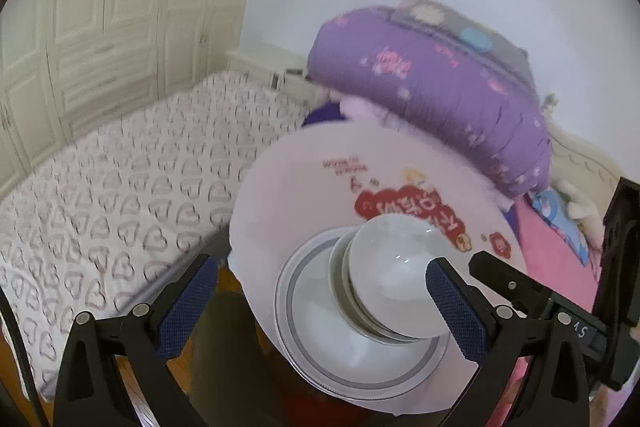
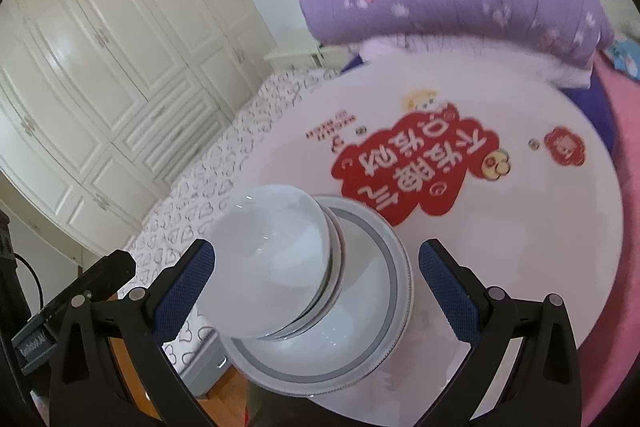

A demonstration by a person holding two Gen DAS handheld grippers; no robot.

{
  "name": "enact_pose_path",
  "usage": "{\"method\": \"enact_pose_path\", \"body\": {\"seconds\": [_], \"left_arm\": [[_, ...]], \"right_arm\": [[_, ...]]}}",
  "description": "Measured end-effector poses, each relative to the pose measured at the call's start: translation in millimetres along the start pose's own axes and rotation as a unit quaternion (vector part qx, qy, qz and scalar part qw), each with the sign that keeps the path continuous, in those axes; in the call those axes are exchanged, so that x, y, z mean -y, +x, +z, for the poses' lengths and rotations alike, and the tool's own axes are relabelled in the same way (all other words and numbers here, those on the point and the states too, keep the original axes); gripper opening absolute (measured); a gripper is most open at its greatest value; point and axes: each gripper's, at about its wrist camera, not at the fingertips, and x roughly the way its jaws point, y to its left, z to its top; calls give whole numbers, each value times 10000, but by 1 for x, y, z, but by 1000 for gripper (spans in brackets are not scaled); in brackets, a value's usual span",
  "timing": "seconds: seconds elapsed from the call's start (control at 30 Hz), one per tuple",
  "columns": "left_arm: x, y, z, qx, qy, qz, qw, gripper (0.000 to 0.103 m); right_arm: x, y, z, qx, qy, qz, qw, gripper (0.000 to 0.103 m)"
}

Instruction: Organize plates and bowls

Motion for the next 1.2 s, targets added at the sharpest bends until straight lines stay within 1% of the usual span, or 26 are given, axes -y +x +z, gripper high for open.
{"method": "enact_pose_path", "body": {"seconds": [0.13,0.27,0.4,0.47,0.6,0.7,0.77,0.9,1.03,1.1,1.2], "left_arm": [[8,-37,-14,434,209,13,9988,102],[11,-69,-36,818,312,10,9962,102],[11,-92,-63,1037,366,21,9939,102],[10,-103,-75,1150,383,-26,9926,102],[8,-133,-99,1450,352,21,9888,102],[10,-150,-115,1639,312,0,9860,102],[15,-160,-127,1741,373,-22,9840,102],[23,-175,-151,1783,584,32,9822,102],[26,-184,-176,1713,843,121,9815,102],[25,-188,-190,1725,887,161,9809,102],[25,-188,-198,1684,869,214,9816,102]], "right_arm": [[-9,-31,-4,328,-188,-39,9993,103],[-17,-67,-14,748,-369,-147,9964,103],[-21,-96,-25,1087,-469,-316,9925,103],[-26,-111,-32,1267,-596,-429,9892,103],[-35,-137,-48,1625,-778,-624,9817,103],[-43,-148,-62,1818,-960,-792,9754,103],[-47,-154,-71,1929,-1035,-943,9712,103],[-45,-160,-84,2029,-932,-993,9697,103],[-42,-163,-91,2094,-894,-1089,9676,103],[-40,-164,-95,2098,-842,-1072,9682,103],[-43,-162,-100,2067,-884,-1078,9684,103]]}}
